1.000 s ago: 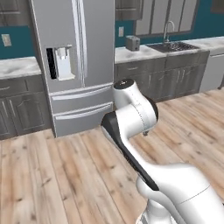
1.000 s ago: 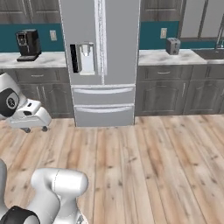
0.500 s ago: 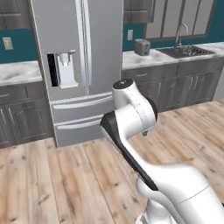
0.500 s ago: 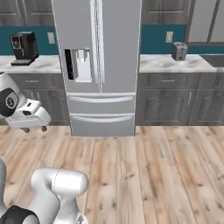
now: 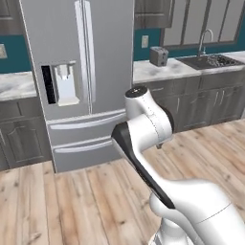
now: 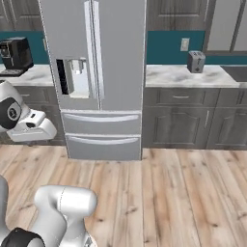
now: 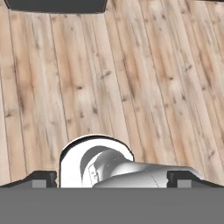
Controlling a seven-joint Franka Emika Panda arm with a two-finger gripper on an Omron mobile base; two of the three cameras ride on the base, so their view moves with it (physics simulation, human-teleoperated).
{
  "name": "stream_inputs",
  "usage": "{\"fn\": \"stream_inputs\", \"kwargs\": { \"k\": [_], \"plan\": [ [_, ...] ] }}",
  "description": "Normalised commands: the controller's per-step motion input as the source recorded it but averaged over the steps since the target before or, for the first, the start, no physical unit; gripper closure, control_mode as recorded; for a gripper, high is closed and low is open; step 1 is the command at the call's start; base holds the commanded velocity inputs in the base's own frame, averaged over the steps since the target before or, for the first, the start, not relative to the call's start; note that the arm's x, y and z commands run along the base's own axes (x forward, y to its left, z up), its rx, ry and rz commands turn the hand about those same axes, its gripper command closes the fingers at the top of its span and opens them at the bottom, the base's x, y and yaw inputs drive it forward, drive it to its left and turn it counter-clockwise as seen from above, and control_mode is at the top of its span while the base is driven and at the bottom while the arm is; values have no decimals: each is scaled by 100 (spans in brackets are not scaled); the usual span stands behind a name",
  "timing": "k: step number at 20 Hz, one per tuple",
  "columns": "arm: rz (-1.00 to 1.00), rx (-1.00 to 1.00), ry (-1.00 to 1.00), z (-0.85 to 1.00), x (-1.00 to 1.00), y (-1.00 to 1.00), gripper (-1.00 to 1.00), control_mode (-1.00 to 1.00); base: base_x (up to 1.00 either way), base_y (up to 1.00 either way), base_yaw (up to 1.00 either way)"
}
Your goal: Move the hot dog bun to the plate on the dining table and place the condiment next to that plate. Then navigate to the fridge and take the sausage and place it on the plate as well.
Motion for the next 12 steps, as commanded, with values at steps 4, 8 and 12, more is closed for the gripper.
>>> {"fn": "stream_inputs", "kwargs": {
  "k": [4,8,12],
  "plan": [
    [0,0,0,0,0,0,-100,100,71,-11,9],
    [0,0,0,0,0,0,-100,100,80,0,7],
    [0,0,0,0,0,0,-100,100,83,0,5]
  ]
}}
